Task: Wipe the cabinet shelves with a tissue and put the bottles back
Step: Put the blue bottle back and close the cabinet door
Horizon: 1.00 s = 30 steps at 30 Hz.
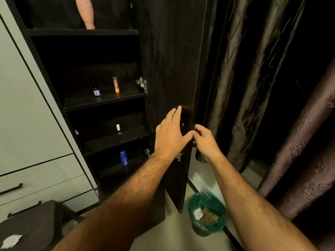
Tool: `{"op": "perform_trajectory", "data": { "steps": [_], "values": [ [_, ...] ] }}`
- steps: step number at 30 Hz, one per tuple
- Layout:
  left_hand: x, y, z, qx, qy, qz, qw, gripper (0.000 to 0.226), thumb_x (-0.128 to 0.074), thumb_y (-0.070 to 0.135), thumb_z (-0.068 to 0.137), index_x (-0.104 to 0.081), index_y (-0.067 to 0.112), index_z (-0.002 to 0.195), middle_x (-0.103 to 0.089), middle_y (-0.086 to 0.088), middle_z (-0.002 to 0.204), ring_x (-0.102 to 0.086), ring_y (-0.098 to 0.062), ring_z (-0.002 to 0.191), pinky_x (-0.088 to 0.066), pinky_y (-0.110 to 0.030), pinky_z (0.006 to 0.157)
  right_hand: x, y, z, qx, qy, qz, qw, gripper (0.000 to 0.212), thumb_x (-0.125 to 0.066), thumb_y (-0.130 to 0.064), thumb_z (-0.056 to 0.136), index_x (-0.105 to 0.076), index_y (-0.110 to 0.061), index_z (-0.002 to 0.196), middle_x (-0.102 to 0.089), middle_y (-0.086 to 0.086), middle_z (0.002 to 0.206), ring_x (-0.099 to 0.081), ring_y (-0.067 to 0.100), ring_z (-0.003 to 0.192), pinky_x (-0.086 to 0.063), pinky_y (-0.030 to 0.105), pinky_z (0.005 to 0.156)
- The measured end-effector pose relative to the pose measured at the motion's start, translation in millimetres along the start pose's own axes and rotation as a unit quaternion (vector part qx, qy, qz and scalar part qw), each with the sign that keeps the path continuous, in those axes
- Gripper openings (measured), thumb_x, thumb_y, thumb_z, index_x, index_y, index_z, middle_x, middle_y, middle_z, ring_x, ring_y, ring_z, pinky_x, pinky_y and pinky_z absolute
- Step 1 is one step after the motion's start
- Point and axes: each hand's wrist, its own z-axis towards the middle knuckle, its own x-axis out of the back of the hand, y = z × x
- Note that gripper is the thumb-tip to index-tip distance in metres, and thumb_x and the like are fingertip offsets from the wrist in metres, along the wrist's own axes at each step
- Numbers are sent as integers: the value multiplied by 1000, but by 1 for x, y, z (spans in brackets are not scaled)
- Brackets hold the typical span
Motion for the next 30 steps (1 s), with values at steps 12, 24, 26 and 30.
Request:
{"op": "perform_trajectory", "data": {
  "steps": [12,24,26,30],
  "values": [
    [66,-54,-27,19,26,5,999,87,-68,55,82,-25,26,151,-43,6,149,-41,-11,135,-31,-44,114,-83,-26,-35,28,1,-15,999,23,-50,-18,100,-66,-30,90,-70,-5,85,-68,17,85,-58,34,74],
    [136,-131,-50,59,67,58,994,67,-69,48,84,-45,23,142,-53,4,140,-48,-13,129,-36,-47,111,-179,-48,-40,82,11,-170,982,14,-59,-27,96,-72,-24,99,-69,-9,83,-65,5,79,-54,23,68],
    [147,-144,-49,66,71,56,994,59,-68,45,85,-50,25,137,-57,6,134,-52,-11,124,-41,-47,107,-193,-54,-35,86,-12,-189,978,14,-61,-29,95,-73,-23,100,-69,-9,82,-64,6,77,-55,28,71],
    [169,-178,-47,89,86,70,990,48,-67,42,88,-56,23,131,-60,5,127,-55,-12,117,-46,-46,101,-230,-65,-20,89,-54,-214,971,15,-66,-29,91,-73,-20,101,-66,-12,78,-61,0,73,-47,19,66]
  ]
}}
